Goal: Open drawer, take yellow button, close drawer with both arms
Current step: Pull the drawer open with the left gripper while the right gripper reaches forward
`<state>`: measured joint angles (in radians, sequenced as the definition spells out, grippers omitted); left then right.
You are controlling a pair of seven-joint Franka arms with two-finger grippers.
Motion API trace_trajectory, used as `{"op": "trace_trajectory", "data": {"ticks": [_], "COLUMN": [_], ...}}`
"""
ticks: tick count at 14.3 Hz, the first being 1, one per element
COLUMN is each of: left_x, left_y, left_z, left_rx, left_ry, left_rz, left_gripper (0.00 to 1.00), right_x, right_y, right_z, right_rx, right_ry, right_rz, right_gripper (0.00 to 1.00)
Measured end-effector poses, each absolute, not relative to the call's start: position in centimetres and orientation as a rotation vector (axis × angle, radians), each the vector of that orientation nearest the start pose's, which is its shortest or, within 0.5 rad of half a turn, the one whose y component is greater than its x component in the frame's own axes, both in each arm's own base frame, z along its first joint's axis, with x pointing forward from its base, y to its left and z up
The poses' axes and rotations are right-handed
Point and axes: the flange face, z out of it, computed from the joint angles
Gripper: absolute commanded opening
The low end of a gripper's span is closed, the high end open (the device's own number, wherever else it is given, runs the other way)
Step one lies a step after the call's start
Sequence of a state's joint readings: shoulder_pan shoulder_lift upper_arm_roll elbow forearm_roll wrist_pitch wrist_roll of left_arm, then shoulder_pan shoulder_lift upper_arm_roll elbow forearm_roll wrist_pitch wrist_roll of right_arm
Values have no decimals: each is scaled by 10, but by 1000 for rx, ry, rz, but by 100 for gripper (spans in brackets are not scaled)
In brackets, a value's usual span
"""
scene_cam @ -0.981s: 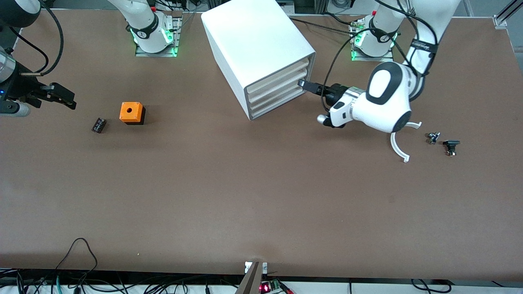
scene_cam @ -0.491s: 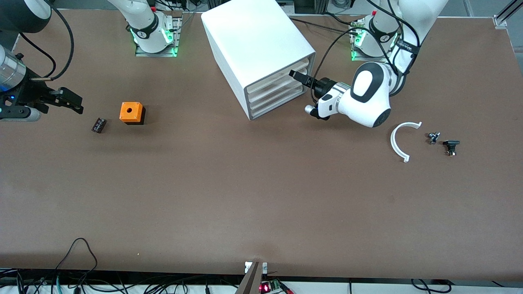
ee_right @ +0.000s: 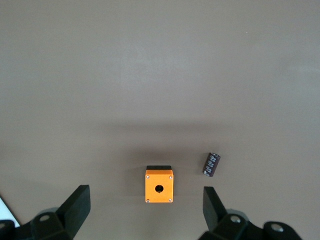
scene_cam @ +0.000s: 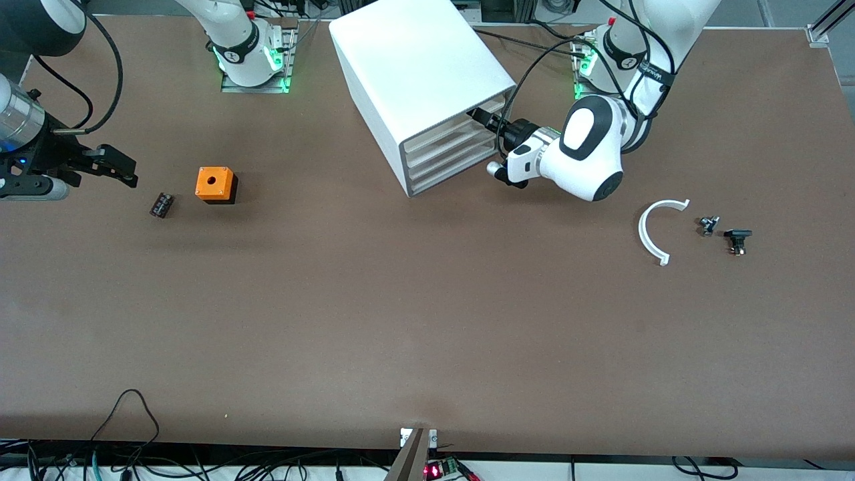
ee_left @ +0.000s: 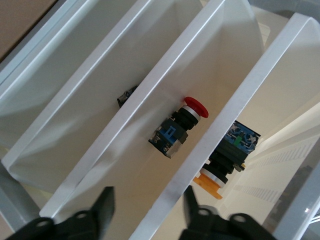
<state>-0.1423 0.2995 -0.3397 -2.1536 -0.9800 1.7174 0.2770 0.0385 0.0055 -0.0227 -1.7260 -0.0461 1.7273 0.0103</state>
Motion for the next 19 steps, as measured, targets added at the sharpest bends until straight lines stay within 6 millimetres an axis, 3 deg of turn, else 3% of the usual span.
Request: {"op": "trace_trajectory", "data": {"ticks": [4,6,10,11,12,14,16,19], "left_x": [424,446,498,508,517,531,541,559], "left_y": [-293,-269,-199,-186,-177,-166,-156,-140], "left_z": [274,277,291,294,298,304,307,328], "left_rx": [2070,2092,2128,2137,2147,2168,2187,2292], "left_ry": [-230,-169,-36,-9,11,52,90,10], "left_rz": [-862,-781,-567,-530,-493,-434,-386,-319], "left_gripper": [0,0,0,18,99,100,100,100], "right_x": [564,564,566,566,567,566,565,568], "right_y": [6,17,53,55,55,63,83,116], "right_z": [561,560,552,551,550,550,546,530], "right_rx": [-3187,-3194,-3226,-3224,-3221,-3218,-3215,-3206], "right_ry": [-24,-59,-176,-180,-179,-200,-258,-350], "right_rz": [6,7,22,24,25,25,36,41], "right_gripper": [100,100,100,100,100,100,100,100]}}
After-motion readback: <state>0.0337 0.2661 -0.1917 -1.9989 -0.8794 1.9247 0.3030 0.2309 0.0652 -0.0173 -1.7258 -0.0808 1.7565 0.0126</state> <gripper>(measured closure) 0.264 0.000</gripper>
